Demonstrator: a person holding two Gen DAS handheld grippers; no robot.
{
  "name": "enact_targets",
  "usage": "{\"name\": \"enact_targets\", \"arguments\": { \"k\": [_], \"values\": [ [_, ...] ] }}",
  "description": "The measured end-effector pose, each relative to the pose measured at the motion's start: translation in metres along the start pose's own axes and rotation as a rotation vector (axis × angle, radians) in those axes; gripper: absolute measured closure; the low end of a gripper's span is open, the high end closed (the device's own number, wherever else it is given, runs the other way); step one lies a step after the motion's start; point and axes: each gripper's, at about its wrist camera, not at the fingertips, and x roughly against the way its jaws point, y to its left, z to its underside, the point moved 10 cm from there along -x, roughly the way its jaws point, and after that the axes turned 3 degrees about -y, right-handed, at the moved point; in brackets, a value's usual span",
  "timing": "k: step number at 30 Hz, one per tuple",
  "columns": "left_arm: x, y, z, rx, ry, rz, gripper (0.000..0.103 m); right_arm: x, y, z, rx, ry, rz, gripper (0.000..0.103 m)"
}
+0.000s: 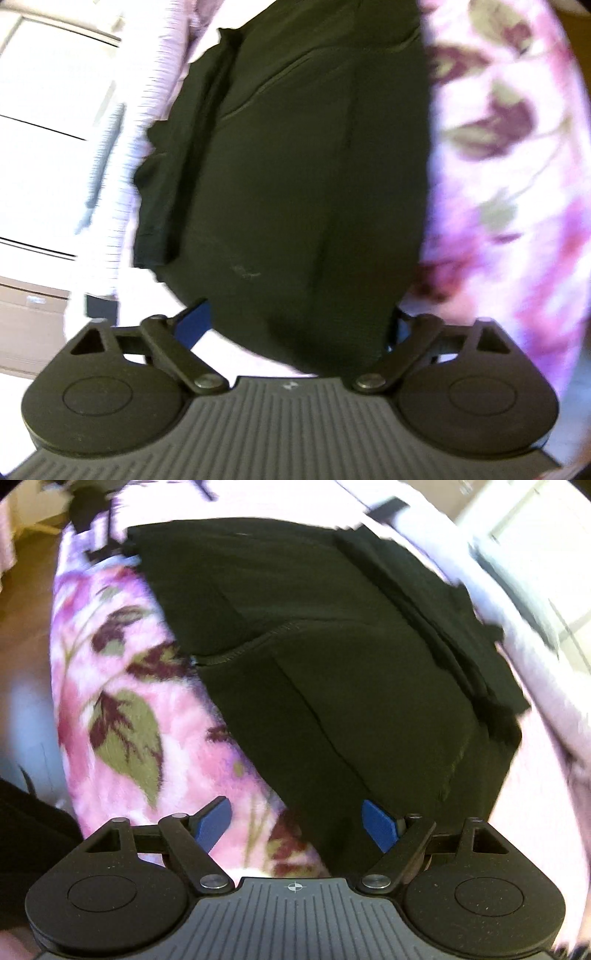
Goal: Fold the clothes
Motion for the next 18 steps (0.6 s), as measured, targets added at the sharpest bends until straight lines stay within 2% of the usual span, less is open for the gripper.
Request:
{"name": "enact_targets", "arguments": {
  "k": [1, 4, 8, 12, 14, 16, 18],
  "values": [
    [-0.001, 0.000, 0.004, 0.005, 0.009, -0.014, 0.027, 0.000, 0.000, 0.002, 0.040, -0.020, 0.008, 0.022],
    [0.003, -0.001, 0.007, 0.012, 0.019, -0.040, 0.029, 0.000, -0.007, 0.011, 0.131, -0.053, 0.059, 0.022],
    [0.007, -0.003, 0.006, 0.009, 0.019, -0.052, 0.031, 0.000, -0.036, 0.041, 0.178, 0.002, 0.184, 0.022],
    [0.005, -0.003, 0.005, 0.032, 0.030, -0.030, 0.034, 0.001, -0.056, 0.067, 0.316, 0.045, 0.315, 0.023],
    [0.005, -0.005, 0.005, 0.039, 0.034, -0.015, 0.041, -0.001, -0.067, 0.077, 0.336, 0.056, 0.347, 0.023],
    [0.006, -0.008, 0.006, 0.040, 0.035, 0.004, 0.064, -0.002, -0.067, 0.076, 0.357, 0.041, 0.340, 0.024],
    [0.005, -0.014, 0.005, 0.021, 0.038, 0.022, 0.076, -0.002, -0.064, 0.072, 0.382, 0.024, 0.326, 0.042]
  ]
}}
